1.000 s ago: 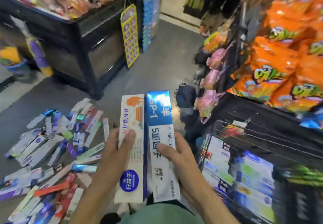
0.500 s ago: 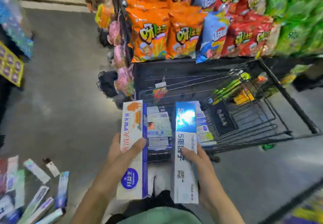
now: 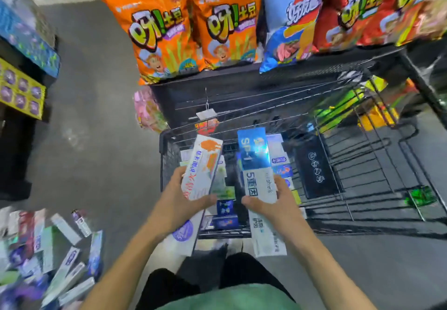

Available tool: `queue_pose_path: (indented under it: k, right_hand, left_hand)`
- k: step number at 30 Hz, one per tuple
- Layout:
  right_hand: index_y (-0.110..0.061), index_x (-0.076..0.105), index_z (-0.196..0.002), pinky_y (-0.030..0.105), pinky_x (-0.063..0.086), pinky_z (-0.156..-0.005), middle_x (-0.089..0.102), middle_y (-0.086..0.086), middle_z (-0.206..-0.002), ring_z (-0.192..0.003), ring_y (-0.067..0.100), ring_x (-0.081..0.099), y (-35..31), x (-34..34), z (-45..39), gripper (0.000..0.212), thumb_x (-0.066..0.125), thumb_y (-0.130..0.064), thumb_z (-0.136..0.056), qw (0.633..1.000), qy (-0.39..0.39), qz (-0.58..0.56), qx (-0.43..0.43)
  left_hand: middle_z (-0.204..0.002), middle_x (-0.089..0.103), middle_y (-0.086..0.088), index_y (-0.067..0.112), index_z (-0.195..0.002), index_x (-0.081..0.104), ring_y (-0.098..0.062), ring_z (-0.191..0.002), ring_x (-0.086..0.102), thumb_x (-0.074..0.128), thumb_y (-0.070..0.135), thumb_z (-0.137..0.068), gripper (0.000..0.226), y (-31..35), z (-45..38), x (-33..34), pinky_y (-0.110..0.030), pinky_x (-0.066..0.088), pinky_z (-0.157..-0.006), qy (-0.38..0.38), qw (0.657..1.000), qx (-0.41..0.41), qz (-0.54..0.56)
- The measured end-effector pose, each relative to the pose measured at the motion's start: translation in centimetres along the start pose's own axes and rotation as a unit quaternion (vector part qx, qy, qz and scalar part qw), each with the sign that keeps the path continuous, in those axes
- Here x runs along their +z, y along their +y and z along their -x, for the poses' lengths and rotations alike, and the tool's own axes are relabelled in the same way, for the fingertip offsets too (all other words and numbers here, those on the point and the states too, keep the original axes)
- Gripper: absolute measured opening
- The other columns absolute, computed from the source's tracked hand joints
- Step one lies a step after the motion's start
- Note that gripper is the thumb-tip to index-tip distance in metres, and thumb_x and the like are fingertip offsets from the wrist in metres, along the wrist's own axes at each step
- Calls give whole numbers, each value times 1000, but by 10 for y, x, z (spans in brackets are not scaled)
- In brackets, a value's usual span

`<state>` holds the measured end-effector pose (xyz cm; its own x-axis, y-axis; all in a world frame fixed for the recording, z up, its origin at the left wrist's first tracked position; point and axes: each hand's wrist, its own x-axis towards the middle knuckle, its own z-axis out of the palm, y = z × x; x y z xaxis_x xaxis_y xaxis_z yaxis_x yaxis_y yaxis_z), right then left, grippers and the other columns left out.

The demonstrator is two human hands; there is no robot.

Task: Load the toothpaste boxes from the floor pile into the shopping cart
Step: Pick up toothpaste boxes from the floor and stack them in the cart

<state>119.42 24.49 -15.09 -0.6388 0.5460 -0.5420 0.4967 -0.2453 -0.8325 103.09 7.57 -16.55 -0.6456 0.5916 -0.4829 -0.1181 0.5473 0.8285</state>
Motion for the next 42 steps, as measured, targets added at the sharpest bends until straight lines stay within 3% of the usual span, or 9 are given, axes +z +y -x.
queue_pose_path:
  k: [4, 8, 13, 17, 24, 30, 35, 39, 42]
  right_hand:
    - [-30, 49, -117, 36, 59, -81, 75, -8, -100, -87, 8, 72, 8, -25, -49, 63, 91, -32, -70, 997, -9, 79, 11]
    - [-30, 46, -114, 23, 49, -65, 74, -9, -99, -76, 1, 69, 23, -37, -101, 61, 89, -38, -72, 994, -13, 103, 29]
    - [-36, 44, -107, 16, 44, -53, 71, -7, -96, -66, -3, 64, 59, -46, -173, 55, 88, -31, -74, 991, -19, 128, 33]
    - [-37, 44, -106, 28, 52, -71, 72, -10, -97, -82, 4, 69, 99, -50, -222, 58, 89, -31, -70, 987, -16, 151, 42]
    - [-29, 43, -117, 3, 42, -54, 66, -18, -91, -66, -18, 60, 148, -39, -277, 57, 85, -25, -79, 983, -11, 182, 38]
    - [-34, 47, -103, 6, 46, -58, 72, -14, -96, -74, -9, 67, 156, -40, -285, 47, 85, -23, -78, 983, -38, 175, 46]
    - [-32, 49, -107, 8, 48, -58, 73, -11, -98, -76, -5, 68, 158, -37, -289, 47, 85, -25, -78, 983, -28, 173, 58]
    - [-27, 49, -115, 7, 46, -56, 71, -11, -96, -71, -10, 65, 158, -28, -296, 50, 84, -26, -79, 980, -39, 186, 61]
    - [-28, 48, -120, 5, 43, -56, 67, -16, -96, -74, -15, 62, 153, -17, -302, 56, 84, -36, -77, 974, -56, 213, 55]
  left_hand:
    - [-110, 58, 23, 37, -126, 47, -1, -99, 59, 84, 29, -77, 61, -9, -51, 15, -10, 42, -67, 33, 992, 24, -117]
    - [-118, 47, 8, 34, -141, 42, -13, -108, 43, 73, 42, -69, 79, -44, -124, 26, -28, 45, -74, 7, 962, 44, -268]
    - [-133, 50, -2, 28, -147, 35, -23, -120, 53, 70, 57, -86, 77, -99, -210, 36, -39, 49, -85, -28, 911, 63, -406]
    - [-134, 57, -1, 31, -144, 36, -27, -118, 58, 65, 67, -85, 76, -141, -267, 43, -43, 53, -86, -51, 880, 79, -465]
    - [-136, 62, 0, 41, -147, 40, -29, -120, 59, 72, 50, -82, 73, -184, -323, 54, -42, 52, -92, -117, 870, 92, -470]
    - [-150, 50, 2, 37, -154, 35, -28, -130, 46, 73, 29, -85, 79, -191, -337, 47, -41, 38, -103, -143, 846, 96, -505]
    - [-146, 55, 10, 34, -143, 54, -21, -130, 52, 70, 27, -87, 58, -199, -331, 41, -38, 40, -110, -135, 908, 87, -387]
    - [-151, 51, 1, 27, -151, 44, -24, -137, 47, 62, 38, -91, 63, -208, -316, 49, -39, 29, -116, -106, 890, 111, -430]
    - [-163, 32, 0, 23, -157, 32, -22, -152, 25, 58, 34, -98, 66, -220, -302, 49, -42, 9, -126, -96, 895, 92, -426]
